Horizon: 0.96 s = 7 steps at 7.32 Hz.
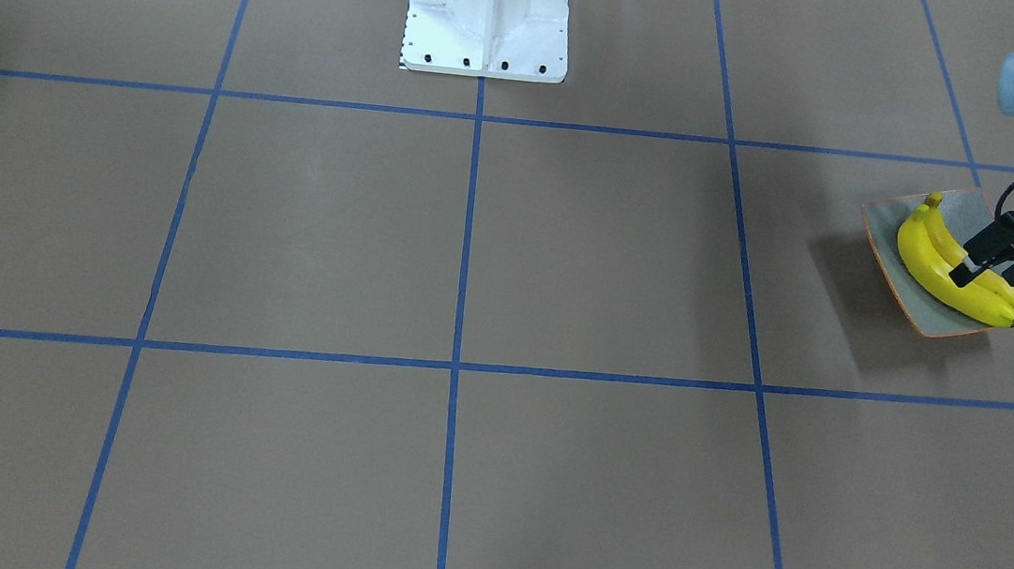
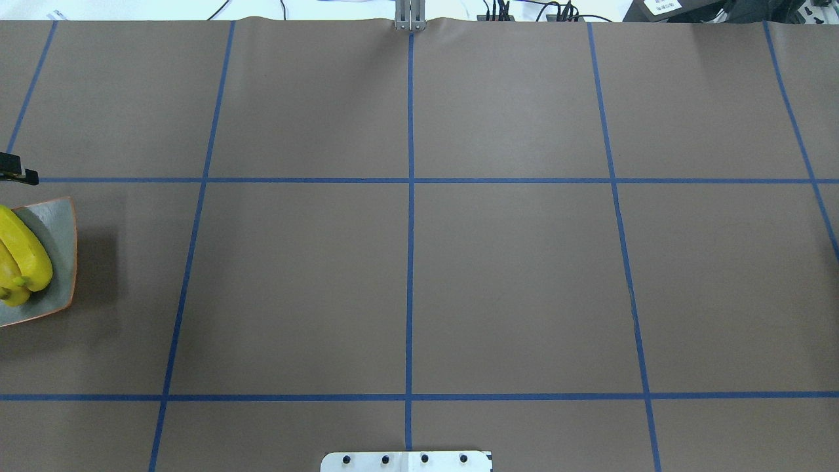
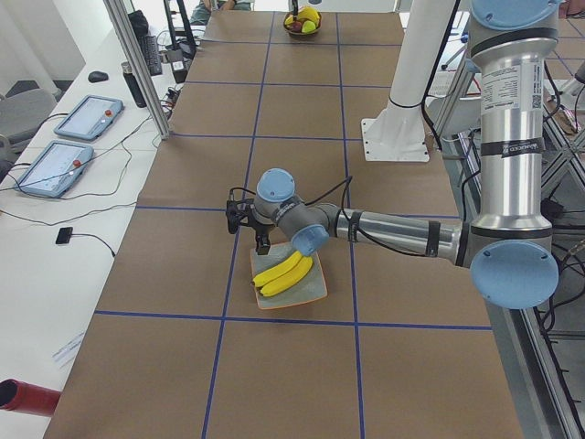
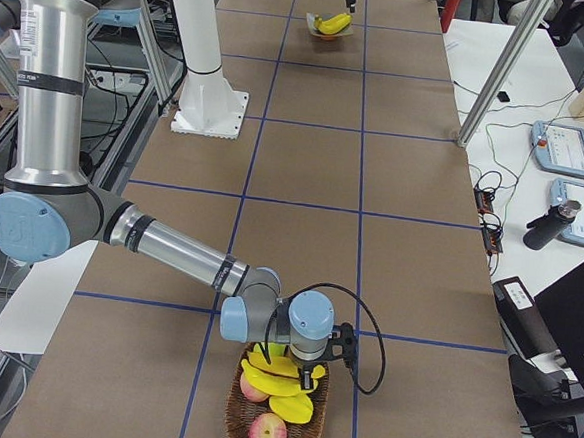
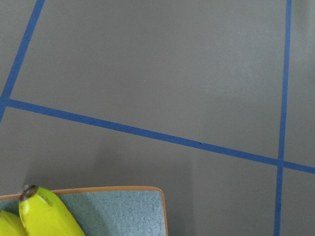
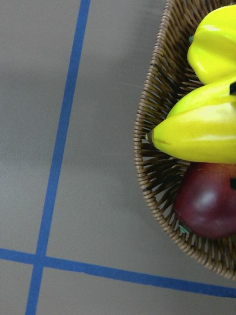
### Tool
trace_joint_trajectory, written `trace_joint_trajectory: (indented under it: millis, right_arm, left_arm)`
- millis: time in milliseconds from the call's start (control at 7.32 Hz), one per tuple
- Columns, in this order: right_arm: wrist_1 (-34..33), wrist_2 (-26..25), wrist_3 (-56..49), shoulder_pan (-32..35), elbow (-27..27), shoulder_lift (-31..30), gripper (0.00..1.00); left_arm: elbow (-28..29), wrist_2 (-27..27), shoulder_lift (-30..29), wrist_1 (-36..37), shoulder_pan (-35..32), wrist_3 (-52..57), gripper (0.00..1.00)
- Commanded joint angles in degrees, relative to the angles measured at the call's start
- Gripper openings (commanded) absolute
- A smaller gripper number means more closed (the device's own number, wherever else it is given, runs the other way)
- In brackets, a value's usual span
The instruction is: Transfer all bananas from basket to plate
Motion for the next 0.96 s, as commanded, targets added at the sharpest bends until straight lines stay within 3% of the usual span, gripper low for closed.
trace_joint_trajectory:
  millis: [0, 273, 683, 819]
  right_arm:
    - [-0.11, 0.20, -0.35, 0.00, -0.05, 0.26, 0.00]
    - [-1.85, 1.95, -0.61, 1.57, 1.09, 0.17, 0.00]
    - [-19.91, 4.07, -7.98, 5.26, 12.39, 1.13, 0.00]
    - [-22.67, 4.16, -8.00, 5.45, 15.65, 1.49, 0.00]
  left_arm:
    - [-0.04, 0.01, 0.00, -0.10, 0.01, -0.16, 1.00]
    - [-0.13, 0.01, -0.09, -0.10, 0.01, -0.25, 1.00]
    - [-0.13, 0.01, -0.09, -0.10, 0.01, -0.25, 1.00]
    - [-0.13, -0.07, -0.27, -0.10, 0.01, -0.25, 1.00]
